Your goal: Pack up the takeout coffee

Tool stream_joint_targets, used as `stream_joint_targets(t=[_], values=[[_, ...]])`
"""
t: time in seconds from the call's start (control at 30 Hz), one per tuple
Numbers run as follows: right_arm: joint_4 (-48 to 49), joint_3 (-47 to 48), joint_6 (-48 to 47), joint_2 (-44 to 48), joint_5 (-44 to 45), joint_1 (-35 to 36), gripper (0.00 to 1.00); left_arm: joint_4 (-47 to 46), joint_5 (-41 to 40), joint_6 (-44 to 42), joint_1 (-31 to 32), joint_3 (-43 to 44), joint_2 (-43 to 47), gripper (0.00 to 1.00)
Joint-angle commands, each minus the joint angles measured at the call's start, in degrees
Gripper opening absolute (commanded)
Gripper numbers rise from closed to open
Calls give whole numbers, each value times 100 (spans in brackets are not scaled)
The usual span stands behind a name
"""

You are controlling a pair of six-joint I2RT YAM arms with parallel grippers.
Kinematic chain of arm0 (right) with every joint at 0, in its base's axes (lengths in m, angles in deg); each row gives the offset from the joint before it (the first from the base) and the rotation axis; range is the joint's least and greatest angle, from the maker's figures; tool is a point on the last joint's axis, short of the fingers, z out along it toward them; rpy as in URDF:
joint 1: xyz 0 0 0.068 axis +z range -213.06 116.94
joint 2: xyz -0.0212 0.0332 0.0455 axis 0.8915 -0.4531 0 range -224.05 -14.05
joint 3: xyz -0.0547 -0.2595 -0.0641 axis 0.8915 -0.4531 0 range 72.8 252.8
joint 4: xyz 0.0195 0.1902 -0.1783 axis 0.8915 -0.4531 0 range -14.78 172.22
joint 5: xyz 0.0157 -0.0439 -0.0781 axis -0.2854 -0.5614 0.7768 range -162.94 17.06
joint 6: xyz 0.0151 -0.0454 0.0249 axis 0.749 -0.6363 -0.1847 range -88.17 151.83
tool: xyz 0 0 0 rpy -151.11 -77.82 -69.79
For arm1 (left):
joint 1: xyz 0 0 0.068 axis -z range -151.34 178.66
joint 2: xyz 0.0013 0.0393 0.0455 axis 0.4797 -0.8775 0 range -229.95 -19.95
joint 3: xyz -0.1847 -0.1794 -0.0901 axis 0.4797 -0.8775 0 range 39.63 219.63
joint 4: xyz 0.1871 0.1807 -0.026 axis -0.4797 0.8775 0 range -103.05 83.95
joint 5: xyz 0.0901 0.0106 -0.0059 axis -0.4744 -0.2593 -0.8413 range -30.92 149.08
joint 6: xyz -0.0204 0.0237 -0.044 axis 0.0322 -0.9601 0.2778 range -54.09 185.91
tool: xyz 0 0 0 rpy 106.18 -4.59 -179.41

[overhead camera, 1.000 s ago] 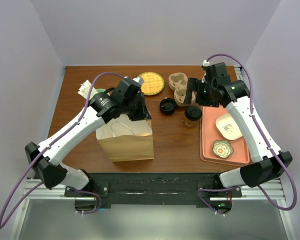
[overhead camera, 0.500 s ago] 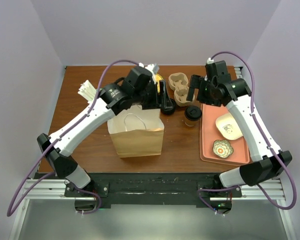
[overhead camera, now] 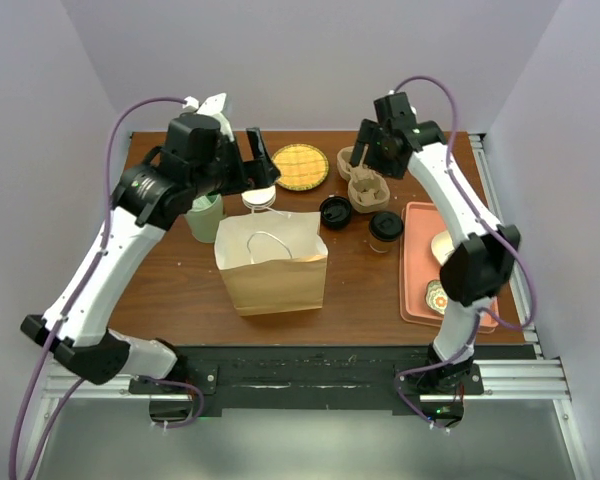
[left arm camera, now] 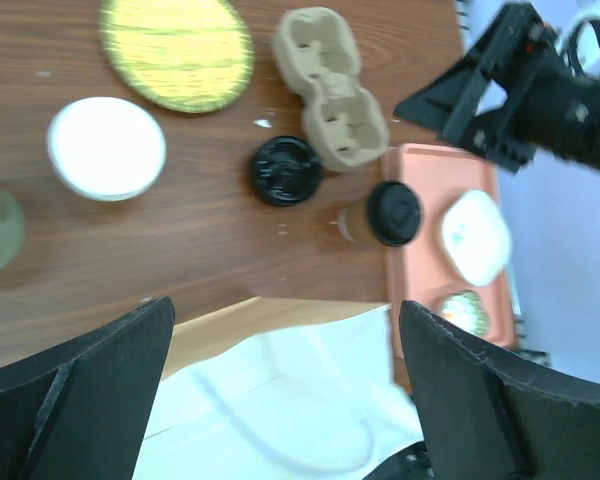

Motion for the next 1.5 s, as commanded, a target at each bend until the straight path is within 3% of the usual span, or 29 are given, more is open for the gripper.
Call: stream_joint_targets(t=[0.0,0.27,0.5,0.6,0.73,1.47], values=[[448,909,-1484,-844,-1,5,80,640,-771,-686,18,-26,420,100],[842,1254,-2463,-1846,-88,-109,75,941,-1519,-327,10,-1017,1237,99],[1246,1659,-2990,-2383,-396,-180,71,1547,-1589,-10,10,-887,1431,100],[1273,1834,-3052,-2498,-142,-224,71,1653,-1581,218,10,-984,1475,100],[1247,1905,-3114,-2682,-439,-329,71,1636,-1554,412,10,-1168,1545,100],[1001,2221,-3211,-3087,-422,-444,60,1363,-1660,280,10,-1037,1326,98]])
